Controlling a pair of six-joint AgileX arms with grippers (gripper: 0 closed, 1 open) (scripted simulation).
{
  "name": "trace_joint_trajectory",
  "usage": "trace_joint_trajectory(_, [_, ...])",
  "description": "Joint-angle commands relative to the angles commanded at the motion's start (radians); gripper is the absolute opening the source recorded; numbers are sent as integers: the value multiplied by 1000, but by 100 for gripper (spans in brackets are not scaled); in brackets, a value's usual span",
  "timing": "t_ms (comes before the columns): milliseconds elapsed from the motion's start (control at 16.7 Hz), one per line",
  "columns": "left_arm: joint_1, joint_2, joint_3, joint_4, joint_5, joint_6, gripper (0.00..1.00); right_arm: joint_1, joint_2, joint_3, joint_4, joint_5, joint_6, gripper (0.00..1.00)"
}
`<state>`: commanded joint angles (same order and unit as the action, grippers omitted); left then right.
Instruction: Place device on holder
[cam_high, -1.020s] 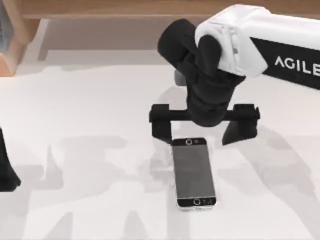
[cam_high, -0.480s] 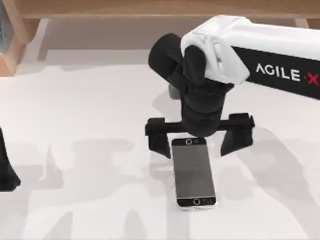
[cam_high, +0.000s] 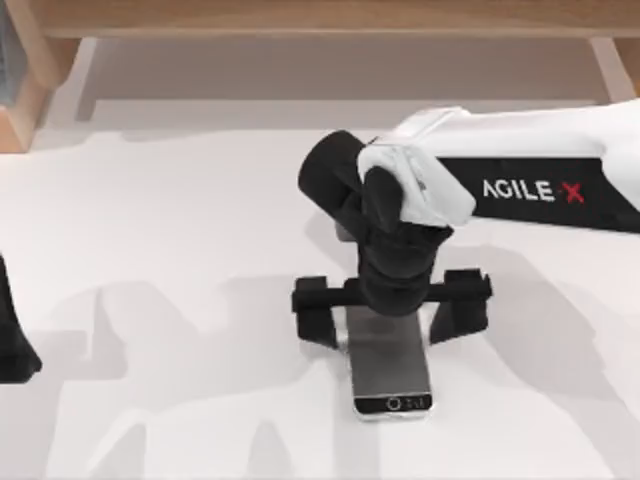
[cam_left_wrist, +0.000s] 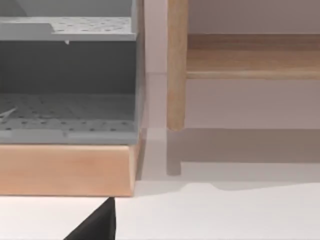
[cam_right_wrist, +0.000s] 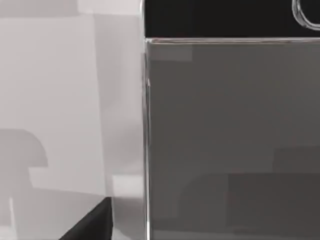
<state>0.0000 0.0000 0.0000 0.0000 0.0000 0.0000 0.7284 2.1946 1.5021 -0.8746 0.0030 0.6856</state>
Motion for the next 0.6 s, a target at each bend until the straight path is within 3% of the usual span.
trace_joint_trajectory(300, [0,0,0,0,0,0,100,1,8,-11,15,0,1,100])
trace_joint_trajectory(600, [0,0,0,0,0,0,100,1,8,-11,15,0,1,62])
